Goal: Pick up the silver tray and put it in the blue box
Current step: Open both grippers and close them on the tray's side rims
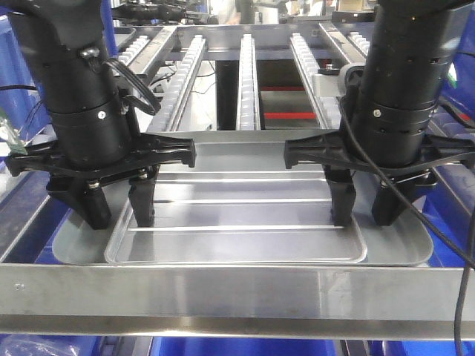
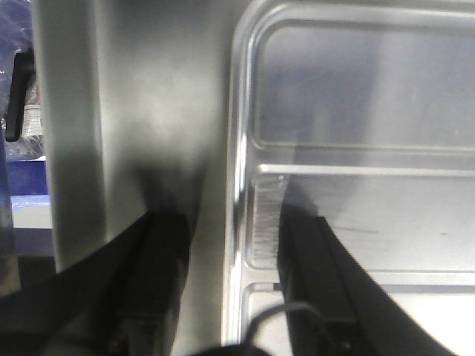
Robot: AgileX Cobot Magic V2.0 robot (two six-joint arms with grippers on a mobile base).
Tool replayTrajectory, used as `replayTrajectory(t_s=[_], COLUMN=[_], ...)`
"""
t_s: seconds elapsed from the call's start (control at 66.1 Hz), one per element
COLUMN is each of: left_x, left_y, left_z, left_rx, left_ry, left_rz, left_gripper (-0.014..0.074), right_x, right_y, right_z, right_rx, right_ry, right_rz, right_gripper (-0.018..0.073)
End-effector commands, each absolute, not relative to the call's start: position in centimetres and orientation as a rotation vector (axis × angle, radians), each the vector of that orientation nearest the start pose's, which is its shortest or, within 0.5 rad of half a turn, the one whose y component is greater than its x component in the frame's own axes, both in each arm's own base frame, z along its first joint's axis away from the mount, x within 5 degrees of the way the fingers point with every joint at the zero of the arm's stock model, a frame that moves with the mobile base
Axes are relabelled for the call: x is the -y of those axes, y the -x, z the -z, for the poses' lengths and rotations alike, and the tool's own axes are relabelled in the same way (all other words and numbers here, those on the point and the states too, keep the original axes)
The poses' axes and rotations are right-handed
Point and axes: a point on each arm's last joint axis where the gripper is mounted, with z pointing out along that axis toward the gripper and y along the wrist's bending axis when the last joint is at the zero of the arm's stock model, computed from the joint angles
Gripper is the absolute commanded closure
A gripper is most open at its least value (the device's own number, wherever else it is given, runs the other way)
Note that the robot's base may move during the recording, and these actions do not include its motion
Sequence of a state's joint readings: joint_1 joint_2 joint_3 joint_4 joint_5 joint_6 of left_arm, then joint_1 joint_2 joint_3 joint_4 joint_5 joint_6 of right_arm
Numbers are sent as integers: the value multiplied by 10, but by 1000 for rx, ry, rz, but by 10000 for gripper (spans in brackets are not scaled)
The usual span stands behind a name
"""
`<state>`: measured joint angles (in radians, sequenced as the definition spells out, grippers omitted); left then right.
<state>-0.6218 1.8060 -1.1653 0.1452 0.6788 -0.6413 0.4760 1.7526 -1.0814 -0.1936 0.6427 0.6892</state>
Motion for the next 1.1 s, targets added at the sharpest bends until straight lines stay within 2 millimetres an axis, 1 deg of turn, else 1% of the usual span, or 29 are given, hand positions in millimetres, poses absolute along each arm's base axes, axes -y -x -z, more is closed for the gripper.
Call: replayTrajectory(t_s=[0.0,0.378,0.514,1.088], left_x=[205,205,206,206], left_y=[-296,-296,-296,-296], left_z=[-209,-209,-209,-209], left_rx=[-2741,-2746,-2748,-2750], left_ry=[-103,-94,-88,-88], left_rz=[206,215,221,219], left_gripper=[386,386,386,387], right_x=[-148,-153,-153,-152], right_y=[-315,-316,-316,-314], right_z=[-211,-210,-205,-204], right_rx=[-2675,-2654,-2680,-2703], right_ry=[-95,-96,-94,-98], right_rz=[-160,-201,-180,-159], right_gripper=[176,176,176,179])
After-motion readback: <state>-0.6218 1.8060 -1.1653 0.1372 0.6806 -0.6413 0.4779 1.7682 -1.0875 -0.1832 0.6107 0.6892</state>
